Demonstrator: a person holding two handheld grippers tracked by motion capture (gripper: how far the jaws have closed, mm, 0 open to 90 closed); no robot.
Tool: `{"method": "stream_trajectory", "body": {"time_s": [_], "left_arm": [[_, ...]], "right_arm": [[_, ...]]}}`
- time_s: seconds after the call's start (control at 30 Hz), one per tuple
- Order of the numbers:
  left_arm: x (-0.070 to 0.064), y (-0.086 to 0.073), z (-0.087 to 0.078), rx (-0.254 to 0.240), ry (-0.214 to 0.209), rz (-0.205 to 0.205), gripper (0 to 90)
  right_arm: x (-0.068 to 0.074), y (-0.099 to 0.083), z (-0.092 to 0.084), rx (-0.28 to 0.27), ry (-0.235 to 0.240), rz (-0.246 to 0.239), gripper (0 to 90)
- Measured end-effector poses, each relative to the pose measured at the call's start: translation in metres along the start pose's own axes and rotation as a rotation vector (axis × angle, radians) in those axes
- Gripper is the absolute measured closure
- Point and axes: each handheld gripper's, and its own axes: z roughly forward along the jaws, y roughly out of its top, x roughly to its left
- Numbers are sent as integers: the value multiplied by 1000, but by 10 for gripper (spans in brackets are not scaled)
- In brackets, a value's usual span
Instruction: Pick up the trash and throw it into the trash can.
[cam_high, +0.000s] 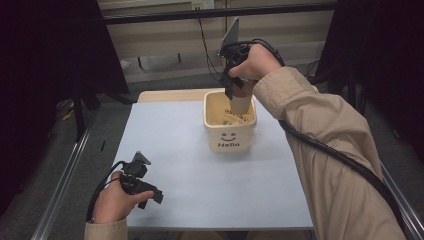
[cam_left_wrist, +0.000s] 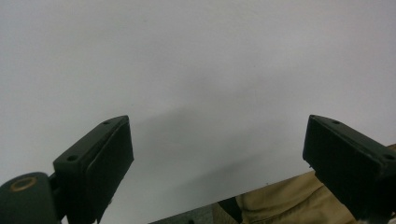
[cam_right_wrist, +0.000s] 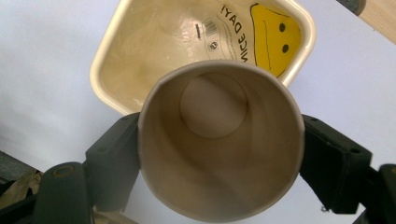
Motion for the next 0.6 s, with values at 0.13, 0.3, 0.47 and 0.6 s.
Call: {"method": "stream_trajectory", "body": {"time_s": [0.13, 0.3, 0.47, 0.6], "left_arm": [[0, 0, 0, -1, 6, 5, 83], [0, 0, 0, -1, 6, 5, 83], [0, 0, 0, -5, 7, 0, 83], [0, 0, 0, -5, 3, 4, 83]], "right_arm": [[1, 1, 4, 2, 3, 4, 206], [2, 3, 12, 11, 6, -3, 206], [0, 2, 20, 22, 6, -2, 202], [-1, 2, 21, 23, 8, 3, 190]]}}
